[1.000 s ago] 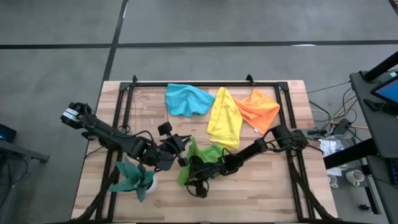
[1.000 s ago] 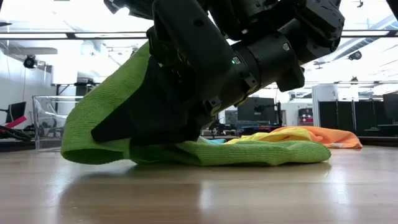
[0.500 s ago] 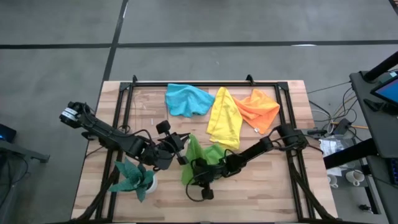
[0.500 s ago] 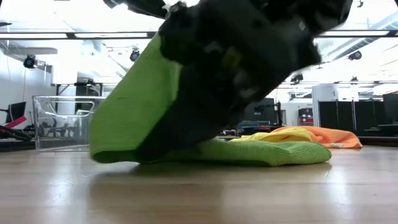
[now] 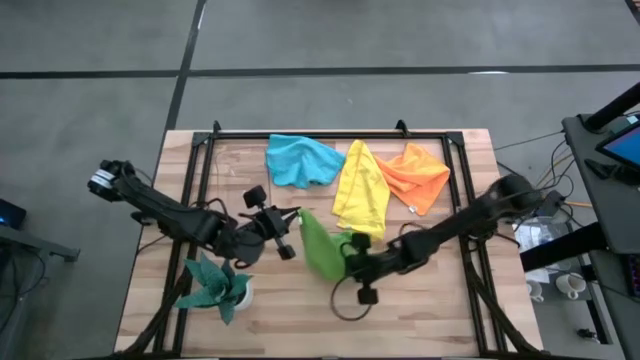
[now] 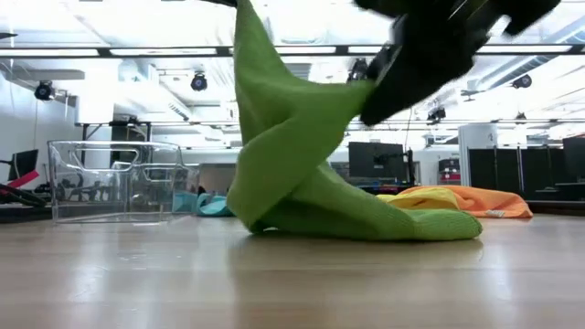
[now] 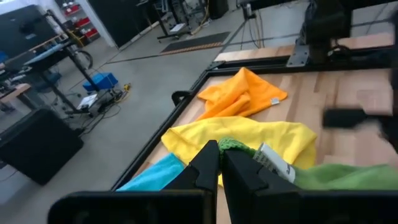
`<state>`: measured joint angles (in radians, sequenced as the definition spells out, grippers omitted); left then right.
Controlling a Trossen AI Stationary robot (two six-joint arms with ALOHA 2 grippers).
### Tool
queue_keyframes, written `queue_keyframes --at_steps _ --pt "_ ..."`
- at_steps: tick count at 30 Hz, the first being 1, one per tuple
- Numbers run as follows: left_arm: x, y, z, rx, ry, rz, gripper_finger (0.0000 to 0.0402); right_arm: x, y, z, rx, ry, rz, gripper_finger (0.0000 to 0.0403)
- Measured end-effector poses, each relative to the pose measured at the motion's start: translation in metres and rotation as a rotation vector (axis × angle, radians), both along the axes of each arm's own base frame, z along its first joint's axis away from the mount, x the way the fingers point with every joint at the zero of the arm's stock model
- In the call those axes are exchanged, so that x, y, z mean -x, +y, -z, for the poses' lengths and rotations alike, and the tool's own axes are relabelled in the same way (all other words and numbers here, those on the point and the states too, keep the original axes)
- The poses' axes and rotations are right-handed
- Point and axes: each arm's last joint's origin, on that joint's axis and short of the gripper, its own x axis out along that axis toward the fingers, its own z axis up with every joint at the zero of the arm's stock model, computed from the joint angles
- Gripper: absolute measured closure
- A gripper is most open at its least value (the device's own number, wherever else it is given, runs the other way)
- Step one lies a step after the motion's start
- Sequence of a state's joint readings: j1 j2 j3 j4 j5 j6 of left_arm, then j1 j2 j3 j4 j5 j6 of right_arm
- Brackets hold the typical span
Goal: Roll microfiber towels into tight, uniform cylinder then place into a basket
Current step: Fold the green microfiber towel
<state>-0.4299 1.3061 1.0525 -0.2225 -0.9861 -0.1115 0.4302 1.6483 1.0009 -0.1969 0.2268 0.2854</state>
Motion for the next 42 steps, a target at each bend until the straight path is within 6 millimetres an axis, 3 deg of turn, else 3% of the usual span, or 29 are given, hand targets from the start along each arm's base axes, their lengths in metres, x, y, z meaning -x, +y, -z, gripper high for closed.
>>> queue_keyframes --at_steps 8,13,19,24,34,42 --pt "-0.008 0.015 -0.018 -0.029 0.009 0.003 0.0402 0.048 -0.032 -0.061 0.054 -0.159 0.136 0.0394" --pt "-0.01 0.026 -0.05 -0.08 -0.026 -0.019 0.0402 0.071 -0.051 -0.099 0.088 -0.226 0.207 0.0395" --pt "-0.009 0.037 -0.09 -0.125 -0.083 -0.061 0.0402 0.086 -0.072 -0.14 0.161 -0.251 0.28 0.0395" --pt "-0.003 0.04 -0.108 -0.184 -0.093 -0.168 0.0402 0.092 -0.082 -0.174 0.199 -0.242 0.314 0.0395" --pt "0.006 0.043 -0.139 -0.193 -0.146 -0.217 0.0402 0.114 -0.092 -0.219 0.239 -0.219 0.398 0.0395" --pt "0.005 0.044 -0.134 -0.207 -0.117 -0.218 0.0402 0.121 -0.098 -0.224 0.268 -0.202 0.462 0.0395"
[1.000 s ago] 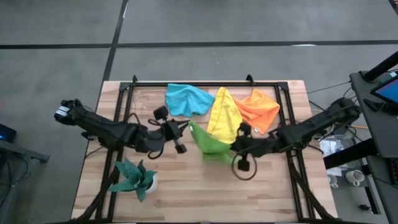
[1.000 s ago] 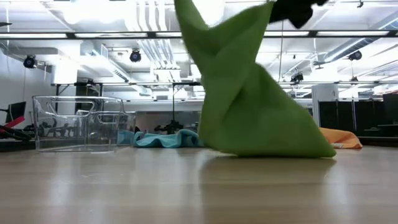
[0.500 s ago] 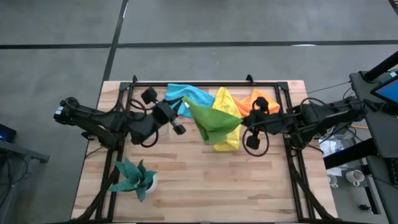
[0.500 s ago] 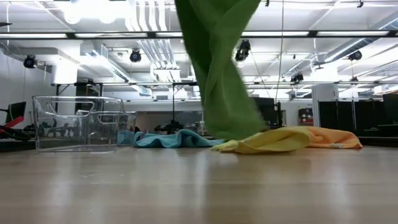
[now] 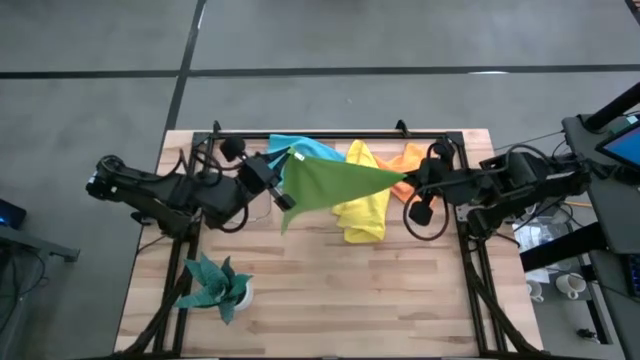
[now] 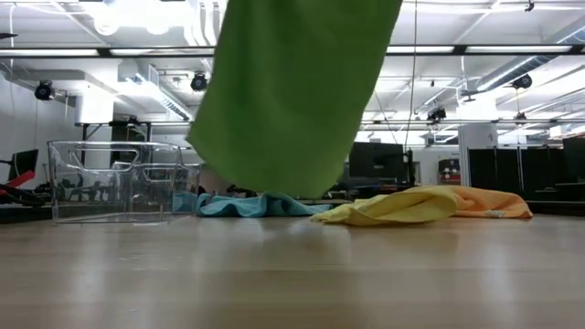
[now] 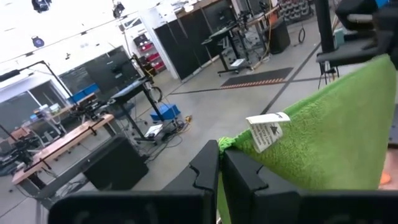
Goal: Roll microfiber towels into tight, uniform cylinder then place into a basket
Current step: Fold the green microfiber towel
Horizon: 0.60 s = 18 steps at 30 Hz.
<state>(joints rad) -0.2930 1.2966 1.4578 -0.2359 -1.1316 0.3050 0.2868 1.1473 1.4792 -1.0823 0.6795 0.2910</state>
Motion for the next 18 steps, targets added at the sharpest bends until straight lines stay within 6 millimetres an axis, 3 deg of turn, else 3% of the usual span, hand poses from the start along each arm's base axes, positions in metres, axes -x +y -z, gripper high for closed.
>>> queue_keyframes --at_steps 7,18 --pt "-0.009 0.022 0.002 -0.005 0.021 0.004 0.0402 -0.001 -0.02 0.001 0.039 0.034 0.093 0.0395" --pt "-0.008 0.089 -0.012 -0.046 0.03 -0.051 0.0402 0.006 -0.068 -0.021 0.161 0.057 0.262 0.0395"
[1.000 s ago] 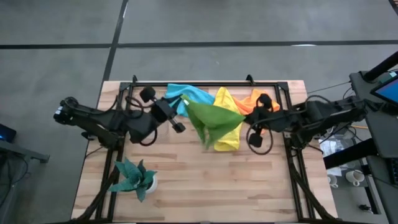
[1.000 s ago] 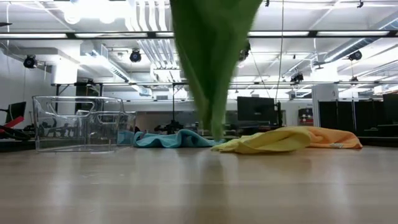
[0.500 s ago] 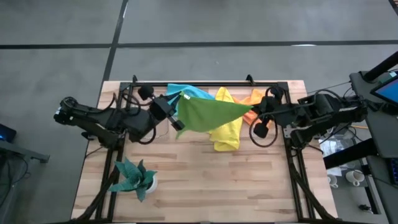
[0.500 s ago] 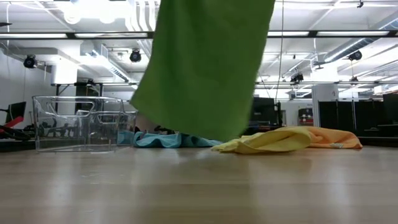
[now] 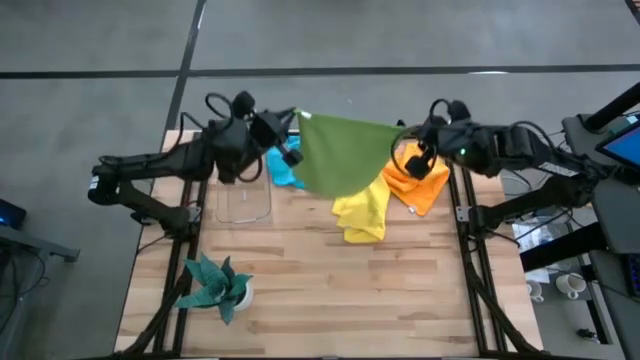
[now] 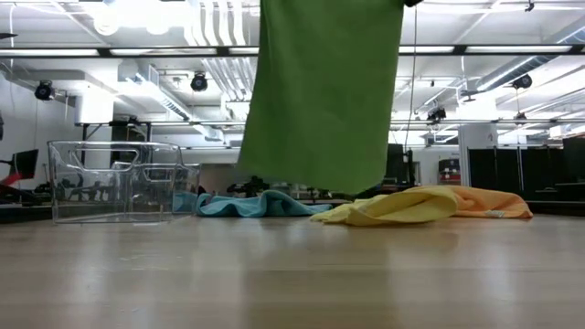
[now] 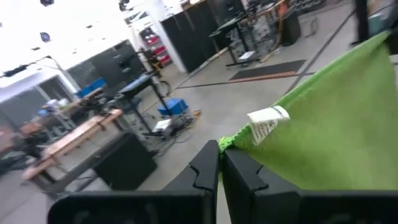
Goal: Roll microfiber towels into tight, uniform cylinder then place into a basket
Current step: Fold the green microfiber towel
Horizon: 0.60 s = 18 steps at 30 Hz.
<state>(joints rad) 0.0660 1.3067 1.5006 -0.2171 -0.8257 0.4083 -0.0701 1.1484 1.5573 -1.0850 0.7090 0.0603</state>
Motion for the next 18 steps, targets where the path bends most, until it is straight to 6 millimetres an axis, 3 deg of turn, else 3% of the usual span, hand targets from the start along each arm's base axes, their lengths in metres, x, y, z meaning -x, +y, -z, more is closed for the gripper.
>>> queue_keyframes --at_steps 4,8,13,18 --pt "0.003 0.0 0.006 -0.019 0.054 0.027 0.0402 0.003 0.002 -0.007 0.024 0.005 -0.031 0.0395" --pt "0.002 -0.02 0.029 0.027 0.091 0.13 0.0402 0.001 0.016 0.002 0.004 0.062 -0.093 0.0395" --pt "-0.003 -0.063 0.081 0.11 0.173 0.238 0.0402 -0.005 0.045 0.033 -0.091 0.115 -0.145 0.0395" --pt "0.008 -0.113 0.122 0.18 0.18 0.313 0.0402 -0.009 0.086 0.076 -0.203 0.115 -0.194 0.0395"
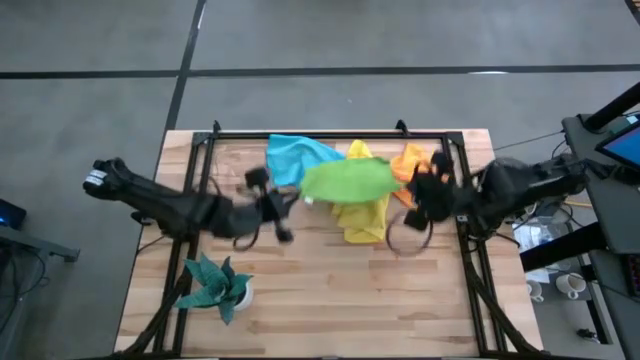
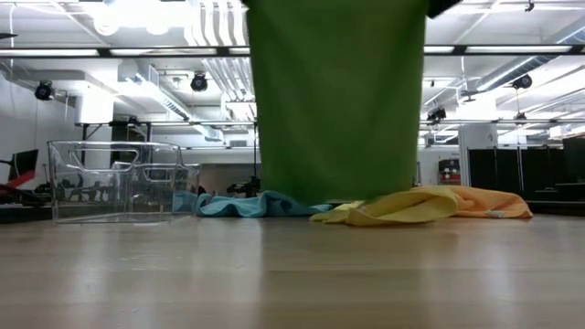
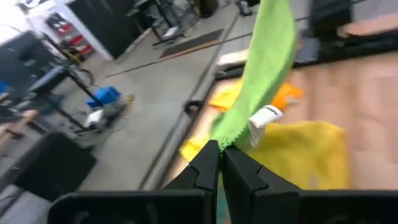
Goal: Roll microfiber towels into tight, uniform cylinder then place into a basket
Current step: Fold the green microfiber towel
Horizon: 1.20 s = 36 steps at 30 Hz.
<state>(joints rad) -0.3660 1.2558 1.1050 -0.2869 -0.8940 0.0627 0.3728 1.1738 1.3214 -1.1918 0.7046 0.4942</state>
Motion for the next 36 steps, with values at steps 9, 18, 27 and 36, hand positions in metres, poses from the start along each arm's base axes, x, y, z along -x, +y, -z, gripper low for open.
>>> queue_keyframes --at_steps 9,18,27,36 --pt "0.029 -0.063 0.046 0.23 -0.081 0.082 0.0402 0.0 0.079 0.066 -0.162 -0.026 -0.062 0.0395" --pt "0.03 -0.094 0.108 0.408 -0.063 0.032 0.0402 -0.014 0.138 0.125 -0.217 0.028 -0.124 0.0394" --pt "0.01 -0.125 0.148 0.623 0.031 0.11 0.0402 -0.035 0.174 0.165 -0.357 0.241 -0.14 0.0394" --pt "0.011 -0.131 0.132 0.726 0.11 0.239 0.0402 -0.047 0.196 0.173 -0.53 0.351 -0.234 0.0394"
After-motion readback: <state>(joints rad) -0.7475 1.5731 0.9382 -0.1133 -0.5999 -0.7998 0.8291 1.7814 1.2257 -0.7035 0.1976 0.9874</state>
